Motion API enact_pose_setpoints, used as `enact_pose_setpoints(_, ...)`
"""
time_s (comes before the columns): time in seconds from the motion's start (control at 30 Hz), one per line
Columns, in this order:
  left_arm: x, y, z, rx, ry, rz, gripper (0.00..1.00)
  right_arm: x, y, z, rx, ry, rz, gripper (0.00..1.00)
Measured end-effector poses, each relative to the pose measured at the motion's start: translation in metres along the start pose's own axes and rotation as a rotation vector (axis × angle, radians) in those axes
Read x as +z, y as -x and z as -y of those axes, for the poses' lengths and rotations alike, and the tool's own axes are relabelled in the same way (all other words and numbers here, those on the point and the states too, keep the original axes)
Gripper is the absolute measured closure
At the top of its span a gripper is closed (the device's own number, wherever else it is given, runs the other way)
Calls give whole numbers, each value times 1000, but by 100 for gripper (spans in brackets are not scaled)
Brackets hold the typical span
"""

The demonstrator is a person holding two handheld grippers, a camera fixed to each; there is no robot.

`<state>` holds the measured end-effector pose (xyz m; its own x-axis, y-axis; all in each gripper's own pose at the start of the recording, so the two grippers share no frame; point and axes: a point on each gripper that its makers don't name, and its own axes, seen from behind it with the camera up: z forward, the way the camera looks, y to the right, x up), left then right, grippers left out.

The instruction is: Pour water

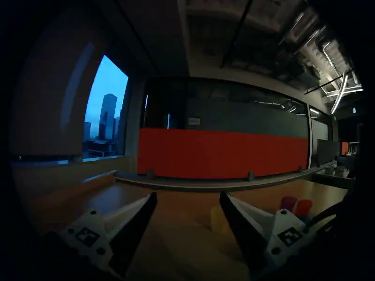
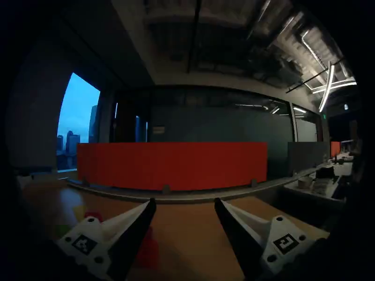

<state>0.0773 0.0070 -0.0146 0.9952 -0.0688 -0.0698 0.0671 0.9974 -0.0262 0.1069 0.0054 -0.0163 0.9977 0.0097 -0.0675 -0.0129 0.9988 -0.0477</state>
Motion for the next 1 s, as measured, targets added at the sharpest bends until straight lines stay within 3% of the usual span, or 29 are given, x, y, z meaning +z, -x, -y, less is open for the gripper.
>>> enact_pose_setpoints(0.27,0,12,-4,17,-7,-22,1,-1,22,-8,20,18,48,3)
enact_pose_setpoints(0.57,1,30,-10,66,7,-15,1,0,30,-7,18,31,54,3)
enact_pose_setpoints(0.77,2,39,-6,80,12,-10,1,2,34,0,15,26,61,3)
enact_pose_setpoints(1.0,2,53,1,51,12,7,1,3,33,5,0,20,63,3)
